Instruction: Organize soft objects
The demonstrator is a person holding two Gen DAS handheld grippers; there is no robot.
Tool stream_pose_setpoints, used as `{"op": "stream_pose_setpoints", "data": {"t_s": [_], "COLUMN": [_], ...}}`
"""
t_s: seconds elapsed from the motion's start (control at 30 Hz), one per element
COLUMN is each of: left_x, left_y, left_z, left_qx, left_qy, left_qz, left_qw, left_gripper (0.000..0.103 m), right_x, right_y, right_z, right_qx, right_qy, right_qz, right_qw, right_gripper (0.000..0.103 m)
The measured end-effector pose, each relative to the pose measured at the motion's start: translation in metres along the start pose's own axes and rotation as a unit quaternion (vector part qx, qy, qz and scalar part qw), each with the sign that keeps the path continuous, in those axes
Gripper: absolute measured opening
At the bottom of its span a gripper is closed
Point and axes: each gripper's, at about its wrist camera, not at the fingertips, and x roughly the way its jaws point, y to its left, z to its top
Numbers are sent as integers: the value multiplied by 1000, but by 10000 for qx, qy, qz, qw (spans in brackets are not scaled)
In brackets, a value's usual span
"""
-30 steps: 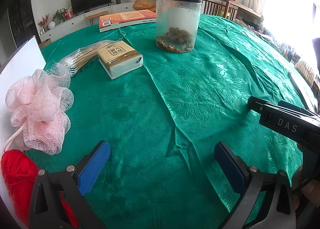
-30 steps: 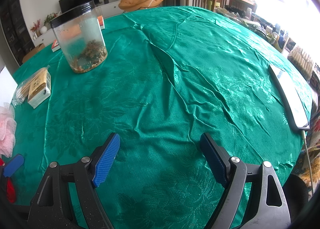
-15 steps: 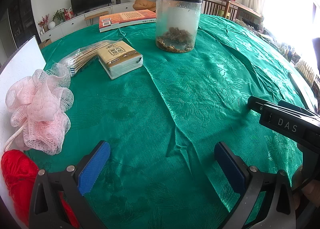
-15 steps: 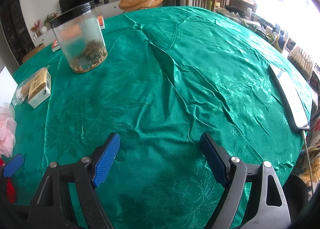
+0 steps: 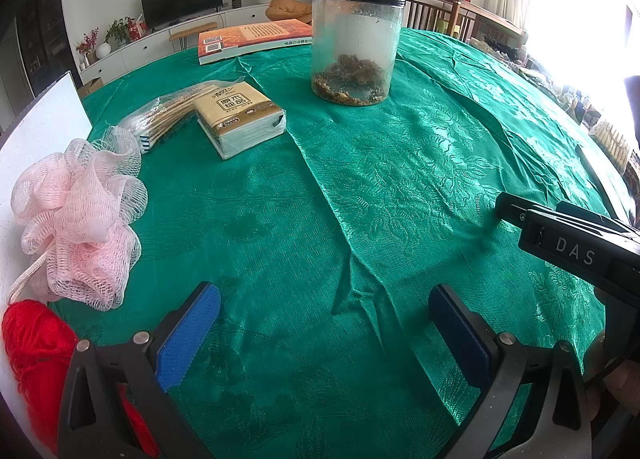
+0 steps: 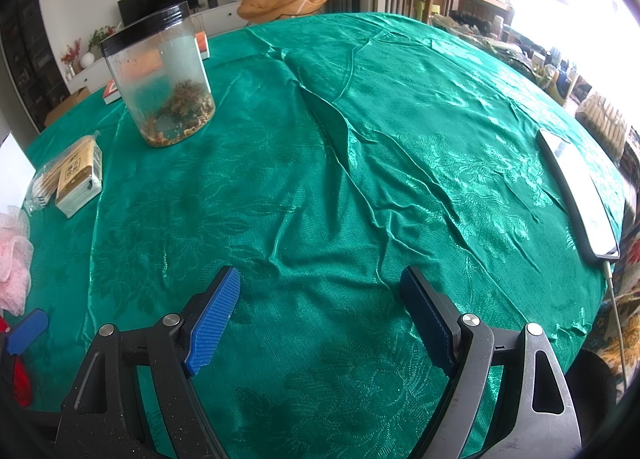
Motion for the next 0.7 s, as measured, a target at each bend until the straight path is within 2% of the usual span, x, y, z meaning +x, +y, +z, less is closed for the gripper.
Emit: {"op": "stream_pose_setpoints", "data": {"t_s": [0.57, 0.7], "left_x": [0, 2], "left_y": [0, -4], "left_z": [0, 1], "left_qx": [6, 101], "left_qy": [4, 84], "left_qz": [7, 101], "left_qw": [10000, 9999], "left_gripper": [103, 103], "right_x": [0, 0], "right_y": [0, 0], "right_z": [0, 0], "right_qx": [0, 2], "right_qy": [1, 1], "right_qz": [-1, 2], "right_qw": [10000, 10000], "right_gripper": [85, 85]}}
